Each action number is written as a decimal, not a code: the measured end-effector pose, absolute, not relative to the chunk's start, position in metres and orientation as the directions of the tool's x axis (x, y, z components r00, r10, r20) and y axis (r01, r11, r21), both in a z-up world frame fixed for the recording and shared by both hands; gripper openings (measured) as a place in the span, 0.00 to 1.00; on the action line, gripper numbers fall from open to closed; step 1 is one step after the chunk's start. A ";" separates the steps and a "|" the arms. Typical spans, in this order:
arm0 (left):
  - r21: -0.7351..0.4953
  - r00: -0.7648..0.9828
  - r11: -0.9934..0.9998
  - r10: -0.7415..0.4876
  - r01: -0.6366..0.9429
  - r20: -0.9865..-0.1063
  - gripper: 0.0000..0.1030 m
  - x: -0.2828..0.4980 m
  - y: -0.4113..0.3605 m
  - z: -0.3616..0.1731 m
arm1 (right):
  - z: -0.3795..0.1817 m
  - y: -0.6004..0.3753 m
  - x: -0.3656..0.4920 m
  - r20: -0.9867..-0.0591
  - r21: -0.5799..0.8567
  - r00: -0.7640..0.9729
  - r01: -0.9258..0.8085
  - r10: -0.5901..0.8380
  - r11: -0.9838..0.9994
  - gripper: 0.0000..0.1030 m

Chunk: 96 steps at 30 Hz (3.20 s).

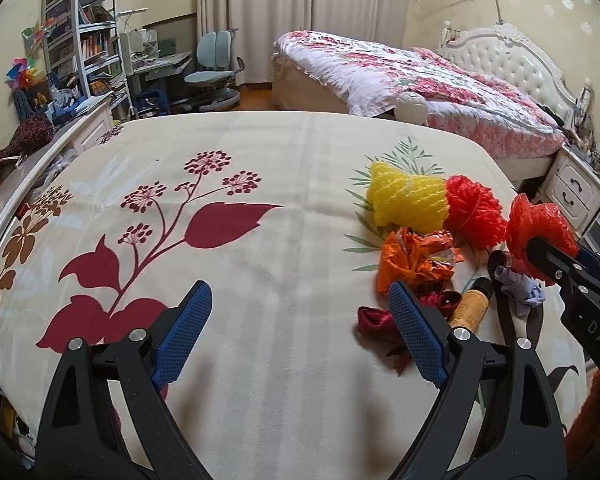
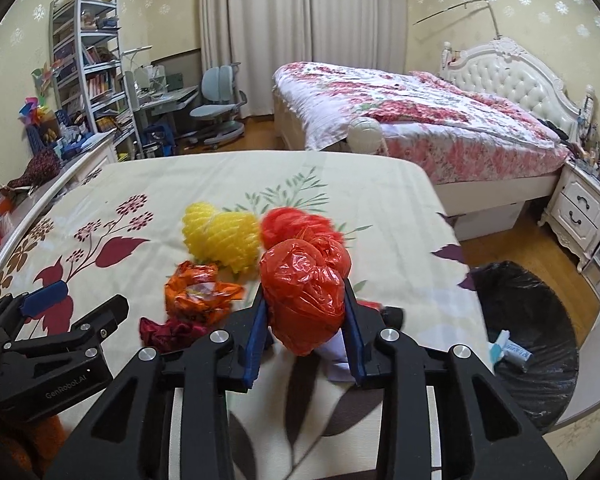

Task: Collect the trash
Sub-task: 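Move both tools back toward the red plastic bags on the bed, then close the left tool on the orange crinkled wrapper while the right tool grasps a red plastic bag, then carry the orange wrapper and red bag over the black bin with both tools, then open both tools to drop the wrapper and red bag into the bin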

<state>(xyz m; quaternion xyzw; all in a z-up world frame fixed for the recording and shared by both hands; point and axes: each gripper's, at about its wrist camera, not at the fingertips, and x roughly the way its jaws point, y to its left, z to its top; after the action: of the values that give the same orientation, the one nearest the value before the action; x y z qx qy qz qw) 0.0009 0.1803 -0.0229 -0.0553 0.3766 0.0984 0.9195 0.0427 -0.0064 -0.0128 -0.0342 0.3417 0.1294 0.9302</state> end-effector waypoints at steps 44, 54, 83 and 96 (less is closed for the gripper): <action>-0.036 0.742 0.993 0.057 -0.109 -0.668 0.50 0.030 0.137 0.006 | -0.021 -0.108 0.048 -0.620 0.076 0.779 -0.057 0.092 0.995 0.33; -0.062 0.797 0.997 -0.006 -0.040 -0.604 0.50 0.032 0.104 0.033 | -0.006 -0.139 0.045 -0.592 0.066 0.806 0.018 0.024 0.998 0.34; 0.037 0.734 0.969 -0.158 0.242 -0.661 0.50 0.102 -0.091 -0.028 | -0.053 -0.240 0.070 -0.673 0.076 0.728 0.247 -0.133 0.966 0.33; 0.048 0.710 0.970 -0.140 0.238 -0.690 0.65 0.121 -0.107 -0.043 | -0.068 -0.253 0.079 -0.692 0.065 0.703 0.289 -0.166 0.955 0.37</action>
<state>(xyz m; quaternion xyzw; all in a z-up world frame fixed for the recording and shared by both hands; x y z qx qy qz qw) 0.1207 -0.1071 -0.0427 0.0668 0.3668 -0.1022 0.9223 0.0793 -0.2535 -0.0676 0.0847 0.3652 -0.1238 0.9188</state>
